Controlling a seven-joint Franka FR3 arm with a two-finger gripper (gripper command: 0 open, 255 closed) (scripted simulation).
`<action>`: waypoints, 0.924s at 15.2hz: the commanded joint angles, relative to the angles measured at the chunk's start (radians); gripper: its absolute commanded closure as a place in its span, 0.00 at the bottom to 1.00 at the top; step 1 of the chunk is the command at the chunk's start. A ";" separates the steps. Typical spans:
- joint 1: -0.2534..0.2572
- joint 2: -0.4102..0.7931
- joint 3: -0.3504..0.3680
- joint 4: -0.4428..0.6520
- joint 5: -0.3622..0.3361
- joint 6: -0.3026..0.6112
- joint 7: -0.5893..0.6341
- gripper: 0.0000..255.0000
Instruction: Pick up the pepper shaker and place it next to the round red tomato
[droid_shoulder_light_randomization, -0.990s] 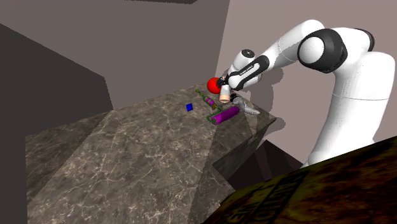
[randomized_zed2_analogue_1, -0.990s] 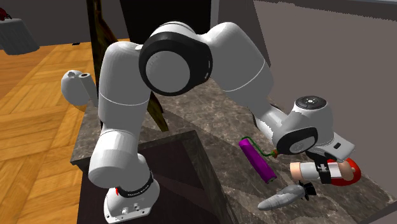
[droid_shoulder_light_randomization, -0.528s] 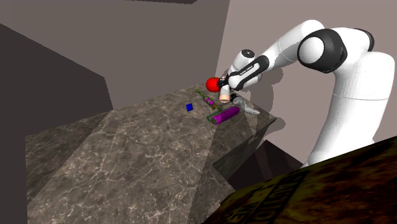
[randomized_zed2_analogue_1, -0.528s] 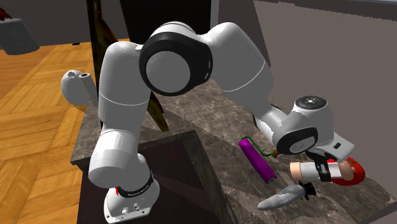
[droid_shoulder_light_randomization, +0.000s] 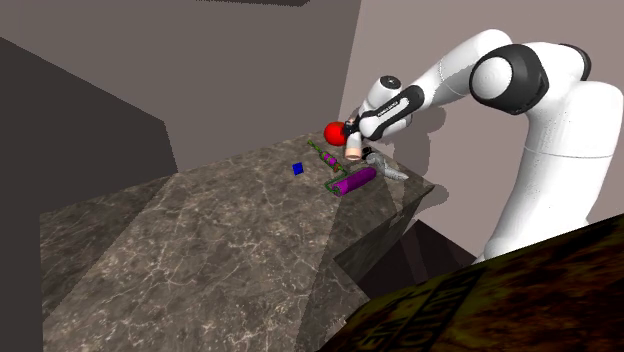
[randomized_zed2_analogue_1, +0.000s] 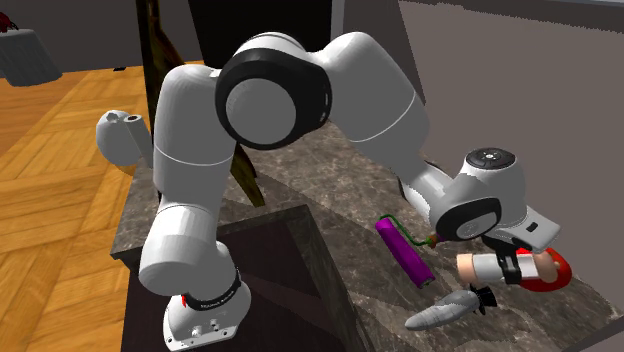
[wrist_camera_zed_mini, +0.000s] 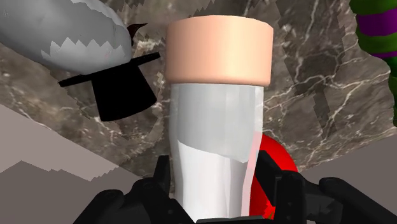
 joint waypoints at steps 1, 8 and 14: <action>-0.001 -0.019 0.002 0.000 0.002 -0.019 -0.004 1.00; -0.005 -0.082 0.011 0.016 0.012 -0.098 -0.022 1.00; -0.007 -0.131 0.016 0.038 0.022 -0.168 -0.038 1.00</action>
